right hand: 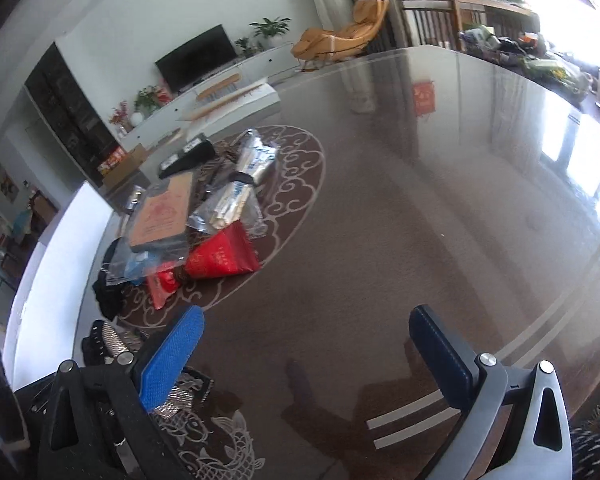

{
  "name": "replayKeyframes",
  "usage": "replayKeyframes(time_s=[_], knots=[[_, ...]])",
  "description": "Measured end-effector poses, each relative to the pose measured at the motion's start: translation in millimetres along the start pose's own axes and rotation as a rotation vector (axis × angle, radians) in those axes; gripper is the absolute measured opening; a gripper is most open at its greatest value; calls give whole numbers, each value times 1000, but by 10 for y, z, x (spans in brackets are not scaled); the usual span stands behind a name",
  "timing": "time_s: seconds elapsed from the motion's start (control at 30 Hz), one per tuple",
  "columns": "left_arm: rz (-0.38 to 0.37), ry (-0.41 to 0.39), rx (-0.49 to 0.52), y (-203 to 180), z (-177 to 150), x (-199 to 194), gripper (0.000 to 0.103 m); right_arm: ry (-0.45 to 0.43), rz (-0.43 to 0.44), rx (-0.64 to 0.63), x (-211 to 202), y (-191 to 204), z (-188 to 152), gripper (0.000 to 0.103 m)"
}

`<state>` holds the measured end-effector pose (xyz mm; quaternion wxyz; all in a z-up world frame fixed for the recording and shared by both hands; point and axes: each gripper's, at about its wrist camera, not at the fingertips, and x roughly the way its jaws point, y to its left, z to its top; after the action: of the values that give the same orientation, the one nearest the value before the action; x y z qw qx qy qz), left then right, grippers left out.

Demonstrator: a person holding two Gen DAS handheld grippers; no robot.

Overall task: Organize objects
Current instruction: 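Lift the black hat with the left tool while the right tool grasps the rhinestone bow clip, then carry both items over the white bin and open both tools to drop them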

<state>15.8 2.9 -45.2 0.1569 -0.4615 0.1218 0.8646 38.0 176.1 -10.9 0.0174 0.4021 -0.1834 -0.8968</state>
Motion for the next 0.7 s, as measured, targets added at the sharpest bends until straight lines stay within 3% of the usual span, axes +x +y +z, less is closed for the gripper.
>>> replayKeyframes(time_s=[0.07, 0.1, 0.17, 0.23, 0.3, 0.33, 0.37, 0.53, 0.6, 0.7], knots=[[-35, -4, -76, 124, -33, -77, 31, 60, 179, -212, -83, 291, 7, 103], [-52, -3, -107, 168, -48, -107, 31, 78, 215, -343, -115, 482, -29, 103], [-65, -5, -150, 231, -73, -161, 31, 107, 236, -565, -79, 845, -144, 103], [-73, -4, -181, 287, -85, -208, 31, 181, 249, -658, 121, 1088, -267, 103], [-85, -9, -207, 355, -96, -306, 31, 242, 250, -673, 365, 1237, -340, 92], [-90, -19, -219, 400, -101, -387, 31, 265, 254, -671, 433, 1264, -402, 59], [-93, -33, -229, 450, -103, -488, 31, 295, 240, -655, 524, 1285, -409, 57], [-75, -122, -304, 987, -110, -1119, 32, 268, 232, -533, 440, 1342, -298, 54], [-23, -150, -337, 1286, -132, -1332, 32, 256, 274, -493, 290, 1479, -212, 54], [102, -157, -388, 1774, -234, -1490, 32, 225, 406, -471, -7, 1921, -87, 54]])
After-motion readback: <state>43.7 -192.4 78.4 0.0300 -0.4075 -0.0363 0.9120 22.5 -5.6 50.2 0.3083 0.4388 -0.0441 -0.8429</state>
